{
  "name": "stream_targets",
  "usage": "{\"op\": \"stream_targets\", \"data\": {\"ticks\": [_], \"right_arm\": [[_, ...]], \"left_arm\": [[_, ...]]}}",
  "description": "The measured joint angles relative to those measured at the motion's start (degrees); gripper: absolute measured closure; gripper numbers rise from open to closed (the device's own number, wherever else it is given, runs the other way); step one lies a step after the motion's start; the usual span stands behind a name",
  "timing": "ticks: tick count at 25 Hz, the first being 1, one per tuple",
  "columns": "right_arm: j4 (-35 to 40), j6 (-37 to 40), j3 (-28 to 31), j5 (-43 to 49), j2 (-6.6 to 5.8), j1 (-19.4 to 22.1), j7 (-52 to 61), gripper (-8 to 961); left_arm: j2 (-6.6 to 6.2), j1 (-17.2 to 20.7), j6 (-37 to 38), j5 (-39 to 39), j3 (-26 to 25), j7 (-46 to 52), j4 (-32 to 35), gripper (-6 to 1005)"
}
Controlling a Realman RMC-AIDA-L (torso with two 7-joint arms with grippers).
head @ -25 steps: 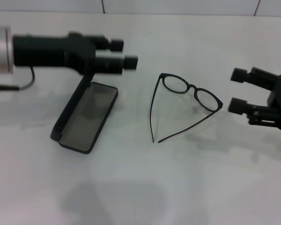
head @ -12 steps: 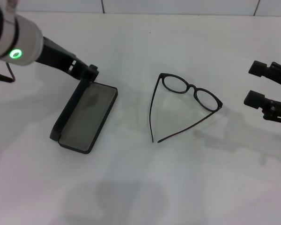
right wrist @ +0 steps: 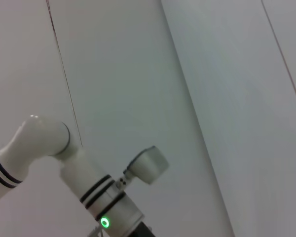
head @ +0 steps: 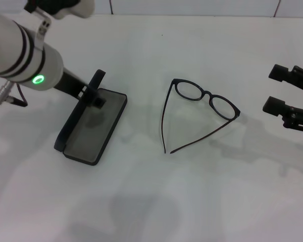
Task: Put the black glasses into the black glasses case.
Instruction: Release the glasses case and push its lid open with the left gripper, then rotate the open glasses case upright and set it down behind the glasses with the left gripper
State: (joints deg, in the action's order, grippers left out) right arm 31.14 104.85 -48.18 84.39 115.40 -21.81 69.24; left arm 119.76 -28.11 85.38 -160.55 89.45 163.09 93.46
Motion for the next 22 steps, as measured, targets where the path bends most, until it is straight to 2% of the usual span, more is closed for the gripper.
{"op": "stream_targets", "data": {"ticks": [6,13,18,22], "right_arm": [[-0.2,-0.1,0.0,0.2,0.06,0.0,-0.1,69],[-2.1,0.2,0.0,0.1,0.02,0.0,-1.4,69],[-2.2,0.4,0.0,0.1,0.0,0.4,-1.4,68],[-2.2,0.4,0.0,0.1,0.02,0.8,-1.4,68]], "left_arm": [[-0.22,-2.3,-0.9,-0.9,-0.1,-0.2,-7.2,405],[-0.17,-3.4,-1.1,-1.7,0.2,-0.7,-10.4,502],[-0.17,-3.1,-1.0,-1.7,0.7,-1.5,-9.9,686],[-0.14,-3.0,-1.0,-1.7,1.9,-1.7,-9.5,763]]}}
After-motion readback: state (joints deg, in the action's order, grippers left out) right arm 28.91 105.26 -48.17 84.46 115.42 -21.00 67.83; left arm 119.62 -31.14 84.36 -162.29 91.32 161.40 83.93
